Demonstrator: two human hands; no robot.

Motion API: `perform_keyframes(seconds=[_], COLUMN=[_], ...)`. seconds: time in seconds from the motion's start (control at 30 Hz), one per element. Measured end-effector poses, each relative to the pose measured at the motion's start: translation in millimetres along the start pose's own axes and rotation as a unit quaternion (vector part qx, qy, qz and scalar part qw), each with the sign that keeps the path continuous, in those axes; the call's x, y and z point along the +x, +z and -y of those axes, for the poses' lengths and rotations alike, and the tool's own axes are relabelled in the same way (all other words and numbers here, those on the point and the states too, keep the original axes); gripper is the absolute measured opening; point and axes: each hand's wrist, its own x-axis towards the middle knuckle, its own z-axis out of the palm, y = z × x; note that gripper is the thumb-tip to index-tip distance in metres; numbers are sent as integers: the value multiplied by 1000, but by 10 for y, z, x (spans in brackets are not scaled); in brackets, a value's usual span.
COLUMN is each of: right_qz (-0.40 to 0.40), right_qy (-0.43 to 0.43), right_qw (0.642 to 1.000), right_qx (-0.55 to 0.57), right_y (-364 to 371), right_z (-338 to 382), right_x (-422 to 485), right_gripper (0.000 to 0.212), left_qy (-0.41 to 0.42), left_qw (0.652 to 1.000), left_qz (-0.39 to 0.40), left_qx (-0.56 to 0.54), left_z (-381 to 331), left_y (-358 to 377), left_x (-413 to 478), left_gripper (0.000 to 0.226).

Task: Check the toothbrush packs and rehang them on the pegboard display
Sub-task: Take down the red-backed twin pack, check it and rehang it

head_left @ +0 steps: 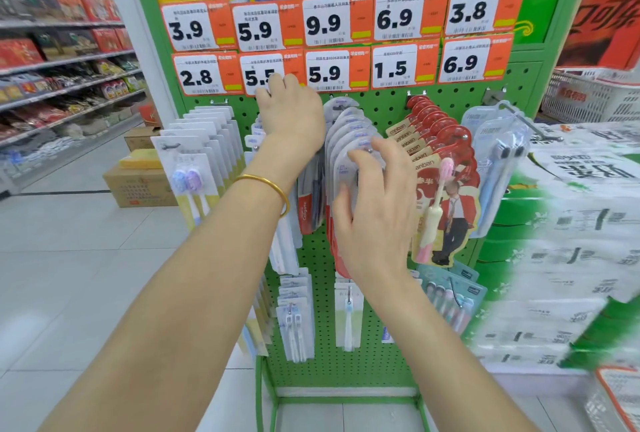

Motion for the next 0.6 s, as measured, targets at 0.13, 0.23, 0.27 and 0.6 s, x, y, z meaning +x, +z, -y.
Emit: perform_keyframes(seconds=[0.13,0.23,0.27,0.6], right_qz=[-3,9,15,48], right_qy=[-9,-7,-4,50], right_qw=[1000,1000,1000,997], right_qx=[7,8,7,40], right_y=[-50,-85,-94,-149], right_z=[35,44,43,94], right_x=[-115,-194,-217,-429], right_gripper=[31,33,33,34], left_qy=[10,2,-5,-20], left_qw=[998,997,997,986], left_qz=[-35,-60,-68,-164], left_qx=[49,50,43,-1], left_z=[-38,-44,-39,51], left_y=[-38,-50,-61,-79], left_x=[-171,-304,-353,-859], left_gripper=[27,27,27,34])
